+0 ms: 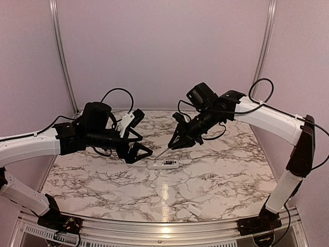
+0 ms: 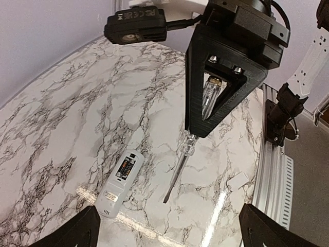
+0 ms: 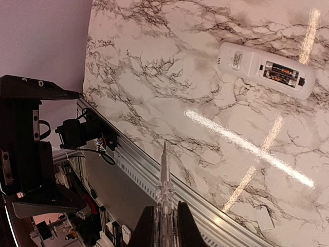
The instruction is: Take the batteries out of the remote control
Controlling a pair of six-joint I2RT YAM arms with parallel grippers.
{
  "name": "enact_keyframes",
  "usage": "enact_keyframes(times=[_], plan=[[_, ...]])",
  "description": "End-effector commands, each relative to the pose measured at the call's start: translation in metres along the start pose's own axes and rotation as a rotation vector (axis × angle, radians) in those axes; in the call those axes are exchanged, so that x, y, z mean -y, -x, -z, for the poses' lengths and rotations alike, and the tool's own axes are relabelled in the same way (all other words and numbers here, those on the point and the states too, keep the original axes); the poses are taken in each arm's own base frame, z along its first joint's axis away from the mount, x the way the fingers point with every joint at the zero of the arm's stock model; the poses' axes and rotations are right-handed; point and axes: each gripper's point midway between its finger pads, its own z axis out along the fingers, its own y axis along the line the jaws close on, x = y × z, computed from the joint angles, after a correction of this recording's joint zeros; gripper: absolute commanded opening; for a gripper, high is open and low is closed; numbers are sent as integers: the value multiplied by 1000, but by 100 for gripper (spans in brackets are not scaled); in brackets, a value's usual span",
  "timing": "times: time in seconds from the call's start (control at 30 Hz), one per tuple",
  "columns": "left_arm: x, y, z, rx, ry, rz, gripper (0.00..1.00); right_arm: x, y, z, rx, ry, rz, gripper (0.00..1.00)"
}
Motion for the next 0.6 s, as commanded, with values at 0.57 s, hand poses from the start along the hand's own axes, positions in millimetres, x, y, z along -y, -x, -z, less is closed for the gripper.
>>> enact_keyframes(times=[0.57], plan=[[-53, -46, 30, 180, 310, 715, 96, 59, 11, 43, 232, -358, 179, 0]])
